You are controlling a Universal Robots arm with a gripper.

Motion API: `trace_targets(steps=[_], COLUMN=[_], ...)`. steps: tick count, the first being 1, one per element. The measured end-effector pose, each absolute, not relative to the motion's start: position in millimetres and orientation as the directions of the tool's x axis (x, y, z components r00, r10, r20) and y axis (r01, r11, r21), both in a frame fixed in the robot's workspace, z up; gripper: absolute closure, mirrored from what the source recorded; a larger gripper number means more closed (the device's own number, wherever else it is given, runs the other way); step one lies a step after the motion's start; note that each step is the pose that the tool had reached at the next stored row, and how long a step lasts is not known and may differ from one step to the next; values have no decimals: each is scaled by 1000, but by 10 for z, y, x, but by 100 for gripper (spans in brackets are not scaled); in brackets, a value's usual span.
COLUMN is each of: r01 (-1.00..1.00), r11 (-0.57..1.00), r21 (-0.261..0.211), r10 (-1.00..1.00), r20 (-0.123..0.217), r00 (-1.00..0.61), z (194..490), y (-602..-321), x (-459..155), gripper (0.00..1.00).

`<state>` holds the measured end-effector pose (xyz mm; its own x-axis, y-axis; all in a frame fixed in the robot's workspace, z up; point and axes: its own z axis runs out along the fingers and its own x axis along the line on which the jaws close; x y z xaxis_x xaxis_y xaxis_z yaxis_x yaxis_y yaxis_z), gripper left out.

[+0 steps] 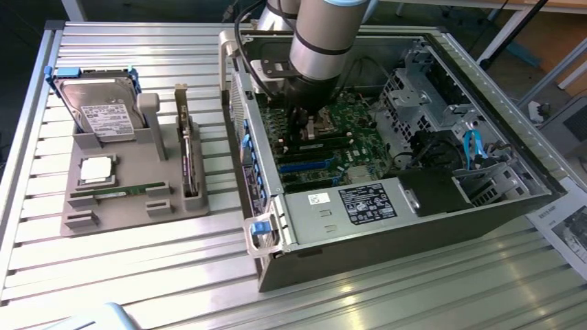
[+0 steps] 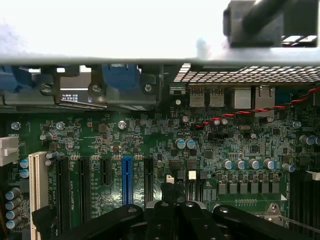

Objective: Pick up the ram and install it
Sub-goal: 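Press down the ram until it locks into place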

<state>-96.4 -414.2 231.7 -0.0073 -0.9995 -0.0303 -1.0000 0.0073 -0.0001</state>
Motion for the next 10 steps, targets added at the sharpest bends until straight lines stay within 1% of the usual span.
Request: trace_targets(steps=[10], r01=[-1000], r11=[7], r21=[0], r10=[-1000], r20=[-29], r00=[-7], z=[2479], y=[-4143], x=[-941], gripper=[90])
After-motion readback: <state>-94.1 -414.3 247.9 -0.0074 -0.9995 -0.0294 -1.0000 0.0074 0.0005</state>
